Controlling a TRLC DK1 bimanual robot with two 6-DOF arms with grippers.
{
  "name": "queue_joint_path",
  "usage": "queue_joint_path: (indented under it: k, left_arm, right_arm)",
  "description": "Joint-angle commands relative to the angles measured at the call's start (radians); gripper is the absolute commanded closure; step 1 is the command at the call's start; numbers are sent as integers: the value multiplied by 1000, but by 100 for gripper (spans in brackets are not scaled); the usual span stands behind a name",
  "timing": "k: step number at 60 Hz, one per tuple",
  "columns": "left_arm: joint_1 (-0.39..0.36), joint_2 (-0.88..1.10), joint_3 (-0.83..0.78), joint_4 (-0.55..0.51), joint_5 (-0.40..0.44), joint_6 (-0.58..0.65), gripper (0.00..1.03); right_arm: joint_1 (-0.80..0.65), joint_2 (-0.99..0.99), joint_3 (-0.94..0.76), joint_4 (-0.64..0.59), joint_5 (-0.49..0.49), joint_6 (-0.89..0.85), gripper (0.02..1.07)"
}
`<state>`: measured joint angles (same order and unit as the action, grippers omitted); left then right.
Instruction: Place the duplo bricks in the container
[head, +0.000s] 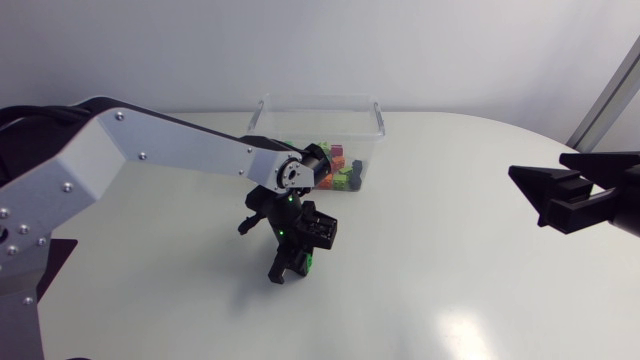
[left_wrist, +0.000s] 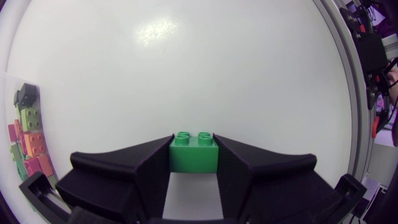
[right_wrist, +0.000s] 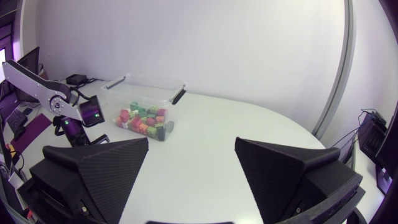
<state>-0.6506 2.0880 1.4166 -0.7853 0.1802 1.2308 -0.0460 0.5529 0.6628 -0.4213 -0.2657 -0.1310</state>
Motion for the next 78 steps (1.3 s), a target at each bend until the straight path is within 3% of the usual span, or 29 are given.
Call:
queue_joint_path:
  k: [1, 12, 26, 33, 46, 56, 66, 78]
  left_arm:
    - [-1, -32, -10, -29, -13, -10, 77]
    - [19, -131, -4, -35, 2, -36, 77]
    - [134, -230, 104, -51, 107, -125, 77]
    - [172, -258, 127, -11, 150, -185, 77]
    - [226, -299, 127, 204, 185, -389, 77]
    - [239, -306, 125, 307, 185, -479, 77]
    - [275, -302, 128, 520, 183, -642, 77]
    - [287, -250, 116, 744, 111, -792, 77]
  right_arm:
    - [-40, -21, -40, 18, -3, -10, 7]
    - [-130, -56, -117, 141, -4, -30, 7]
    - [-169, -96, -252, 323, 26, -32, 7]
    - [-169, -103, -305, 386, 54, -38, 7]
    - [-153, -143, -396, 484, 74, -38, 7]
    - [-149, -151, -456, 550, 89, -38, 7]
    - [-127, -196, -519, 605, 95, -36, 7]
    - [-103, -215, -595, 670, 106, -68, 7]
